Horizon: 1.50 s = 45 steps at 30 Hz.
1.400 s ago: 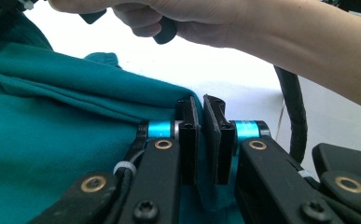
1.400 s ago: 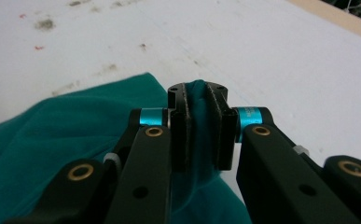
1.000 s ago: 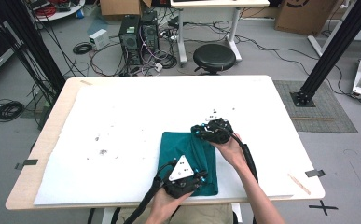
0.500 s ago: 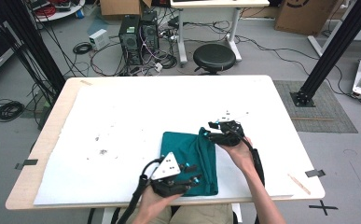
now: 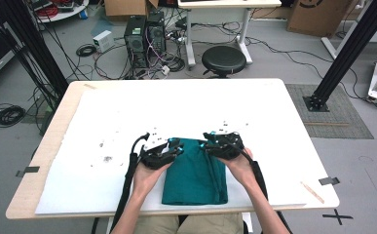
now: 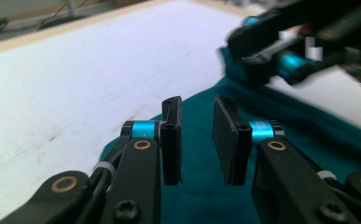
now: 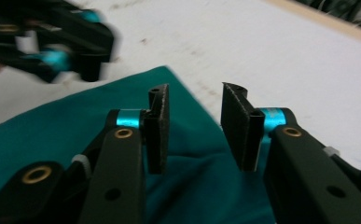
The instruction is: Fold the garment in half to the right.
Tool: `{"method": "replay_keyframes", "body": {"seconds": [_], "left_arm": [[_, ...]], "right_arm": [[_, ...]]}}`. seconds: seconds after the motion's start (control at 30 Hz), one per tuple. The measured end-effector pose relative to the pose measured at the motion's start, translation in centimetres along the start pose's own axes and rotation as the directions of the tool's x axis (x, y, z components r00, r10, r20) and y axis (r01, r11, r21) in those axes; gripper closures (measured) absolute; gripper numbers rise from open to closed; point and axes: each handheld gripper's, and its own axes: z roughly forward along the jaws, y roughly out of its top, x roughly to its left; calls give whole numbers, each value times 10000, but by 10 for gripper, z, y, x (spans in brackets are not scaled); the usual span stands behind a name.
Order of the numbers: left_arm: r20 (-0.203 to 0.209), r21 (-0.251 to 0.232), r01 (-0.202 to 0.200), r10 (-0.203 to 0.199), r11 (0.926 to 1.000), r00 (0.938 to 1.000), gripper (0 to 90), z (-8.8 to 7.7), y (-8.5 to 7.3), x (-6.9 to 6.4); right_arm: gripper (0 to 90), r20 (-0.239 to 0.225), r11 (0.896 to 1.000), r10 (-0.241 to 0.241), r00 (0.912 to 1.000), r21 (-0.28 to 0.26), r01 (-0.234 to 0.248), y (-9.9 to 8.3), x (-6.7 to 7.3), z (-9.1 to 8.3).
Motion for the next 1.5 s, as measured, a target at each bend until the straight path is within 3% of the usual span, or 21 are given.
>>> {"method": "replay_keyframes", "body": {"seconds": [0.13, 0.2, 0.33, 0.47, 0.57, 0.67, 0.77, 0.87, 0.93, 1.03, 1.2, 1.33, 1.43, 1.5], "left_arm": [[-334, 460, 92, -77, 9989, 9994, 725, 11, -5, 8], [-456, 795, 161, -125, 9967, 9989, 724, 15, -8, 13], [-713, 1265, 143, -53, 9919, 9974, 710, 19, -12, 18], [-830, 1326, 4, 107, 9912, 9965, 705, 19, -12, 18], [-858, 1319, 18, 96, 9913, 9963, 702, 19, -12, 18], [-843, 988, 12, 71, 9951, 9964, 700, 16, -10, 17], [-697, 675, 146, -99, 9976, 9975, 697, 15, -9, 16], [-548, 953, 130, -78, 9954, 9985, 697, 19, -11, 16], [-566, 1133, 85, -21, 9935, 9984, 696, 21, -13, 17], [-717, 1217, 79, 8, 9925, 9974, 696, 21, -13, 17], [-892, 1398, -19, 145, 9902, 9959, 690, 19, -14, 19], [-586, 736, -132, 175, 9972, 9981, 677, 3, -13, 13], [-122, 390, -388, 393, 9985, 9992, 665, -11, -12, 3], [329, 186, -412, 406, 9990, 9986, 654, -19, -14, -2]], "right_arm": [[615, 255, 9958, -85, 9996, 918, 62, -6, -1, 13], [627, 362, 9956, 217, 9991, 906, -249, -10, -7, 10], [660, 866, 9946, 353, 9956, 947, -435, -23, -22, -4], [672, 1365, 9892, 518, 9893, 1293, -697, -41, -36, -16], [678, 1639, 9890, 799, 9832, 1098, -987, -47, -41, -24], [678, 1518, 9925, 1130, 9819, 290, -1187, -42, -40, -33], [678, 1067, 9906, 1351, 9851, -342, -1322, -33, -31, -33], [678, 774, 9944, 1059, 9914, -145, -1051, -28, -20, -21], [688, 1000, 9941, 881, 9911, 551, -939, -29, -19, -6], [758, 1799, 9874, 534, 9822, 1375, -789, -34, -29, 3], [749, 2473, 9854, 499, 9677, 1458, -881, -41, -38, -2], [654, 2921, 9902, 571, 9547, 1058, -916, -41, -31, -13], [642, 2631, 9972, 575, 9630, 317, -682, -39, -15, -29], [625, 1848, 9978, 662, 9805, -31, -668, -39, -1, -37]]}}
